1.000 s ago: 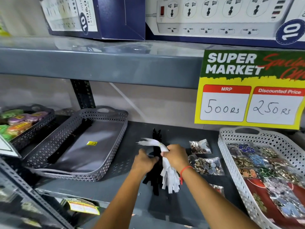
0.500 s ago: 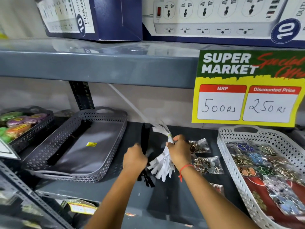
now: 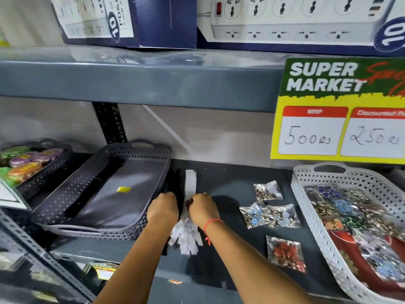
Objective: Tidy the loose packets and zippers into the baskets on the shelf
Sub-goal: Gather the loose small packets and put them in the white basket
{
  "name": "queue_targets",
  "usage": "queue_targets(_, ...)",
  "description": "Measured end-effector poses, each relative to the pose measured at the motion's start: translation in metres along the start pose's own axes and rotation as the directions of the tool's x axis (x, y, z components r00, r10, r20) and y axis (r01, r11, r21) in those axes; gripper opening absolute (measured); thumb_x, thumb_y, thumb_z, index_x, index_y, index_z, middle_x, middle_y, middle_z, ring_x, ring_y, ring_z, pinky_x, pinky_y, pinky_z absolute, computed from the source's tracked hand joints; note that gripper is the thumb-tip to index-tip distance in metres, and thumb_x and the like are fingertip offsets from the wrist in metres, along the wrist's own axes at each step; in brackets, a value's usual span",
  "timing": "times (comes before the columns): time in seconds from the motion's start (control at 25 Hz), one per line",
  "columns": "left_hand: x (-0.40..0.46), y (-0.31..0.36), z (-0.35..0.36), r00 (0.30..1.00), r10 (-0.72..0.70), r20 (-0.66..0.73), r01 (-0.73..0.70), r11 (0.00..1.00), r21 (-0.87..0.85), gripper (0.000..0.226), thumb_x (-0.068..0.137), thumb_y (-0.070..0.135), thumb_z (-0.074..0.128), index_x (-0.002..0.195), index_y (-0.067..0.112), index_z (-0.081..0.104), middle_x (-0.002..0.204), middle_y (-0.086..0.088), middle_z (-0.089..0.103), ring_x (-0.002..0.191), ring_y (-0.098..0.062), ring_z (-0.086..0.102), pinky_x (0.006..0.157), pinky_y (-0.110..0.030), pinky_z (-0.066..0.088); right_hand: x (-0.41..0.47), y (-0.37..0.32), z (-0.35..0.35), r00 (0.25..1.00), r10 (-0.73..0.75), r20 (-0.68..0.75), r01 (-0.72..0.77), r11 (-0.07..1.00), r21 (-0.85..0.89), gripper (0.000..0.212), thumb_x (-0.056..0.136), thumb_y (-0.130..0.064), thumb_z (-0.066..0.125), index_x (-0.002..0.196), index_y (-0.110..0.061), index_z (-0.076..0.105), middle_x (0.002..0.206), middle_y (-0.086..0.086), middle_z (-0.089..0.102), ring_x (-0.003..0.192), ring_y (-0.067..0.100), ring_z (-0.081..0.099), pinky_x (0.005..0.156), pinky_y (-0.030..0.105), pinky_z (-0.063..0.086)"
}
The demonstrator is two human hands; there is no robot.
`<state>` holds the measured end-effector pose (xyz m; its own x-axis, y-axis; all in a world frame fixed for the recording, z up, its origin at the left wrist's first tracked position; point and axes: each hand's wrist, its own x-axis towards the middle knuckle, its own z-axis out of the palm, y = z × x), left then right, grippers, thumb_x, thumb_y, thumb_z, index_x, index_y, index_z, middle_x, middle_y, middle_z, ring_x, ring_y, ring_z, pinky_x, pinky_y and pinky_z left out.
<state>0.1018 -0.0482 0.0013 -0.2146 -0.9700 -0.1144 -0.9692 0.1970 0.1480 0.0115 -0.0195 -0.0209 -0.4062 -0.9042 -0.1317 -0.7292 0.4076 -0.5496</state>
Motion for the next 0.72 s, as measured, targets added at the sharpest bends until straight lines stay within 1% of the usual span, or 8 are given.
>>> queue_targets(0.16, -0.011, 0.03, 0.0, 0.995, 0.094, -0.042, -0.099, 0.986, -0.132, 0.029, 0.088, 0.006, 0.044, 0.113, 0.001, 0.058, 0.122, -0.021, 0.058, 0.113, -0.038, 0.058, 0.092, -0.041, 0.048, -0.018, 0.035, -0.033, 0.996, -0.019, -0.088, 0.014, 0.998, -0.058, 0.028, 0.09, -0.021, 0.047, 0.107, -0.007, 0.062, 0.121, 0.018, 0.06, 0.111, 0.034, 0.059, 0.09, 0.036, 0.048)
queue_targets(0.28, -0.03, 0.076, 0.008, 0.938, 0.295, 0.183, -0.211, 0.904, -0.373, 0.028, 0.085, 0.013, 0.055, 0.102, -0.004, 0.068, 0.108, -0.022, 0.07, 0.105, -0.032, 0.065, 0.088, -0.035, 0.051, -0.045, 0.081, -0.063, 0.978, 0.036, -0.208, -0.077, 0.978, -0.194, 0.026, 0.088, -0.022, 0.048, 0.108, -0.011, 0.061, 0.116, 0.015, 0.064, 0.109, 0.032, 0.061, 0.086, 0.036, 0.05)
queue_targets(0.32, -0.036, 0.091, 0.013, 0.899, 0.354, 0.257, -0.21, 0.865, -0.456, 0.025, 0.083, 0.014, 0.059, 0.093, -0.006, 0.07, 0.094, -0.018, 0.076, 0.093, -0.025, 0.071, 0.08, -0.031, 0.055, -0.055, 0.097, -0.072, 0.971, 0.069, -0.23, -0.122, 0.967, -0.222, 0.027, 0.087, -0.021, 0.049, 0.11, -0.012, 0.061, 0.116, 0.015, 0.065, 0.109, 0.031, 0.062, 0.088, 0.035, 0.05)
queue_targets(0.36, -0.042, 0.105, 0.019, 0.858, 0.394, 0.329, -0.175, 0.827, -0.534, 0.02, 0.082, 0.013, 0.062, 0.078, -0.005, 0.069, 0.069, -0.011, 0.077, 0.069, -0.015, 0.073, 0.064, -0.025, 0.057, -0.064, 0.111, -0.08, 0.965, 0.116, -0.233, -0.173, 0.955, -0.243, 0.029, 0.087, -0.018, 0.049, 0.113, -0.011, 0.06, 0.117, 0.015, 0.064, 0.111, 0.031, 0.062, 0.09, 0.035, 0.05)
queue_targets(0.4, -0.047, 0.117, 0.026, 0.821, 0.408, 0.4, -0.112, 0.801, -0.589, 0.021, 0.081, 0.01, 0.064, 0.063, 0.0, 0.062, 0.045, -0.001, 0.067, 0.042, -0.005, 0.064, 0.046, -0.019, 0.052, -0.074, 0.124, -0.087, 0.958, 0.179, -0.225, -0.235, 0.938, -0.254, 0.031, 0.087, -0.014, 0.048, 0.116, -0.008, 0.058, 0.119, 0.016, 0.064, 0.112, 0.031, 0.061, 0.091, 0.036, 0.049)
queue_targets(0.44, -0.051, 0.129, 0.035, 0.796, 0.401, 0.453, -0.05, 0.79, -0.612, 0.027, 0.08, 0.009, 0.066, 0.056, 0.007, 0.054, 0.036, 0.003, 0.057, 0.028, -0.001, 0.053, 0.036, -0.013, 0.046, -0.083, 0.135, -0.093, 0.947, 0.245, -0.205, -0.295, 0.919, -0.263, 0.032, 0.087, -0.01, 0.048, 0.117, -0.005, 0.057, 0.121, 0.017, 0.063, 0.113, 0.031, 0.061, 0.092, 0.036, 0.049)
queue_targets(0.56, -0.06, 0.152, 0.055, 0.777, 0.395, 0.491, 0.004, 0.777, -0.63, 0.027, 0.079, 0.004, 0.064, 0.059, 0.014, 0.049, 0.055, -0.001, 0.05, 0.034, -0.004, 0.048, 0.049, -0.02, 0.053, -0.098, 0.155, -0.096, 0.914, 0.393, -0.1, -0.405, 0.88, -0.246, 0.038, 0.088, -0.009, 0.046, 0.125, -0.005, 0.053, 0.124, 0.018, 0.062, 0.114, 0.031, 0.061, 0.092, 0.035, 0.05)
queue_targets(0.72, -0.064, 0.155, 0.061, 0.778, 0.378, 0.503, 0.109, 0.706, -0.699, 0.032, 0.082, -0.01, 0.052, 0.061, 0.013, 0.045, 0.063, -0.005, 0.047, 0.051, -0.012, 0.049, 0.037, -0.015, 0.048, -0.091, 0.167, -0.1, 0.887, 0.46, -0.031, -0.461, 0.886, -0.049, 0.049, 0.081, -0.004, 0.053, 0.129, -0.001, 0.046, 0.123, 0.02, 0.062, 0.111, 0.031, 0.062, 0.084, 0.033, 0.051)
